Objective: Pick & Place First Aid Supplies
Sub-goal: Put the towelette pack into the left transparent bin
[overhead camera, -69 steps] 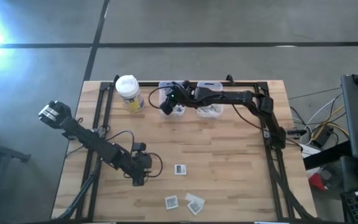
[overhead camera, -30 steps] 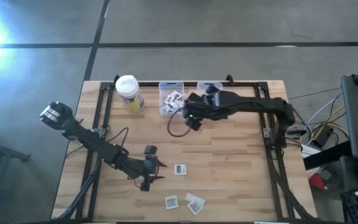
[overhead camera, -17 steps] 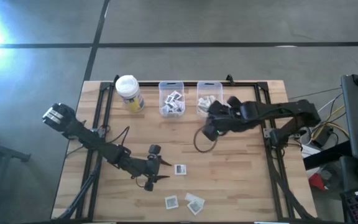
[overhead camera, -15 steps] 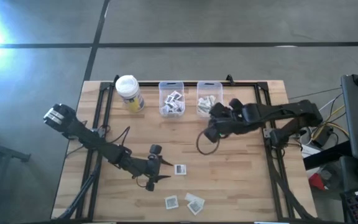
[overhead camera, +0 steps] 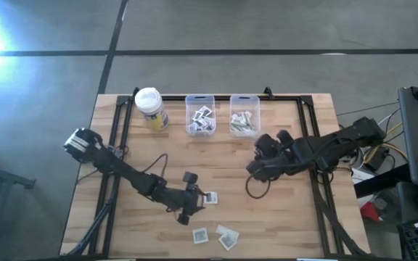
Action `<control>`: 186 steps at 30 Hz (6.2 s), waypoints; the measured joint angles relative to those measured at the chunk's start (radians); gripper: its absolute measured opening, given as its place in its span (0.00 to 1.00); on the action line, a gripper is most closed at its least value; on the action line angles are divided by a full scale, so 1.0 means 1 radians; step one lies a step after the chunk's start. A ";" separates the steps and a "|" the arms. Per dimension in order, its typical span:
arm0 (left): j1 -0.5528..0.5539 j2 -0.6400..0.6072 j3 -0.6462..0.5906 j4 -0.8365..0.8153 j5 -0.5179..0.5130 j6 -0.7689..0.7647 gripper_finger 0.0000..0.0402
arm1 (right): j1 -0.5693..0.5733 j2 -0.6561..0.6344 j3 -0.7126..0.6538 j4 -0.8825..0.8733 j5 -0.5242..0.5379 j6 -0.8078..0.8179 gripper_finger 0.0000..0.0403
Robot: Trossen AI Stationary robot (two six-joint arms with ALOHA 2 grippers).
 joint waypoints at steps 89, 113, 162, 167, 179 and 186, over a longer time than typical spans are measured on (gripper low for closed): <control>0.275 -0.076 0.193 -0.566 -0.135 0.111 0.01 | 0.219 -0.084 -0.200 0.172 0.032 0.180 0.19; 0.790 -0.195 0.194 -0.539 -0.042 0.278 0.01 | 0.301 -0.066 -0.215 0.331 0.038 0.169 0.17; 0.621 -0.216 0.228 -0.760 0.129 0.250 0.49 | 0.306 0.108 -0.215 0.840 -0.142 -0.094 0.18; 0.435 -0.217 0.225 -0.792 0.155 0.214 0.49 | 0.306 0.108 -0.215 0.844 -0.148 -0.094 0.17; 0.039 -0.217 0.221 -0.757 0.154 -0.038 0.49 | 0.306 0.108 -0.215 0.845 -0.148 -0.090 0.19; -0.094 -0.190 0.193 -0.525 0.144 -0.058 0.49 | 0.306 0.108 -0.215 0.860 -0.146 -0.055 0.16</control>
